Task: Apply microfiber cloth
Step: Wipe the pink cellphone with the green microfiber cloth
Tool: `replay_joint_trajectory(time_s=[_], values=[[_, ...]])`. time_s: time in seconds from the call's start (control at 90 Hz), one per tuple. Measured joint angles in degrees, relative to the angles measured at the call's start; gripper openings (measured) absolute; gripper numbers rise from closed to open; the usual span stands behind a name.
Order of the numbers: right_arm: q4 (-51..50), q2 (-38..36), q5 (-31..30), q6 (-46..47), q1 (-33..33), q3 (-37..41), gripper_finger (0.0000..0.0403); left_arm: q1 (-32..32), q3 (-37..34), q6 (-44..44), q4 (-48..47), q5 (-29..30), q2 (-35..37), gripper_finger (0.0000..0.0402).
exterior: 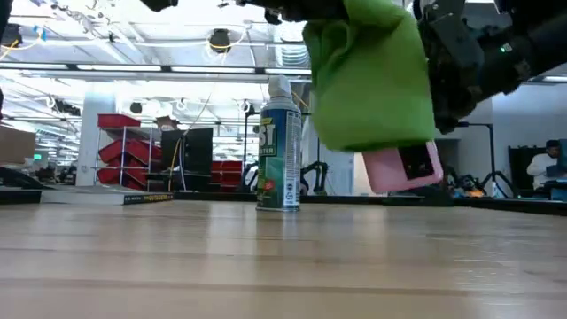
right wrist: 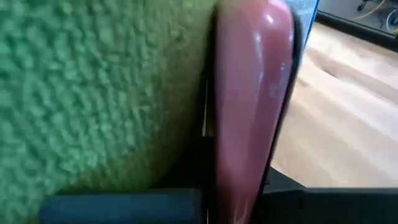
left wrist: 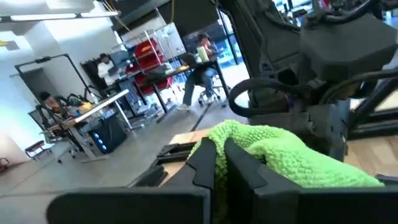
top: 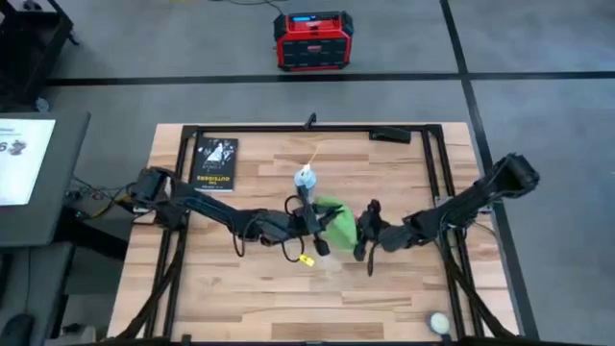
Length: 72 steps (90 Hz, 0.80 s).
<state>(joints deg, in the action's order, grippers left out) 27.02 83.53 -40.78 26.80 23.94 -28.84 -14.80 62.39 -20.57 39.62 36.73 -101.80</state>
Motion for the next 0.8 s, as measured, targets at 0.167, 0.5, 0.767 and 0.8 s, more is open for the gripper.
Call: replay_joint_trajectory(time_s=[0.167,0.5,0.767,0.8], values=[[5.04,-3.05,-1.42,-5.38,-1.29,0.0,0.0012,-0.03,0.02,5.71,-3.6,-0.23,-1.28,0.0],[5.51,-14.59,-1.22,-15.69,-3.85,-0.04,0.0012,-0.06,-0.09,10.98,-2.68,-0.62,-8.29,0.0],[-4.53,-20.31,-4.79,-16.8,-3.6,-0.04,0.0012,-2.29,-1.39,13.35,-2.14,-6.5,-8.07,0.0],[-4.58,-20.84,-4.91,-16.79,-3.29,-0.04,0.0012,-2.85,-2.24,13.88,-1.49,-6.94,-8.07,0.0]])
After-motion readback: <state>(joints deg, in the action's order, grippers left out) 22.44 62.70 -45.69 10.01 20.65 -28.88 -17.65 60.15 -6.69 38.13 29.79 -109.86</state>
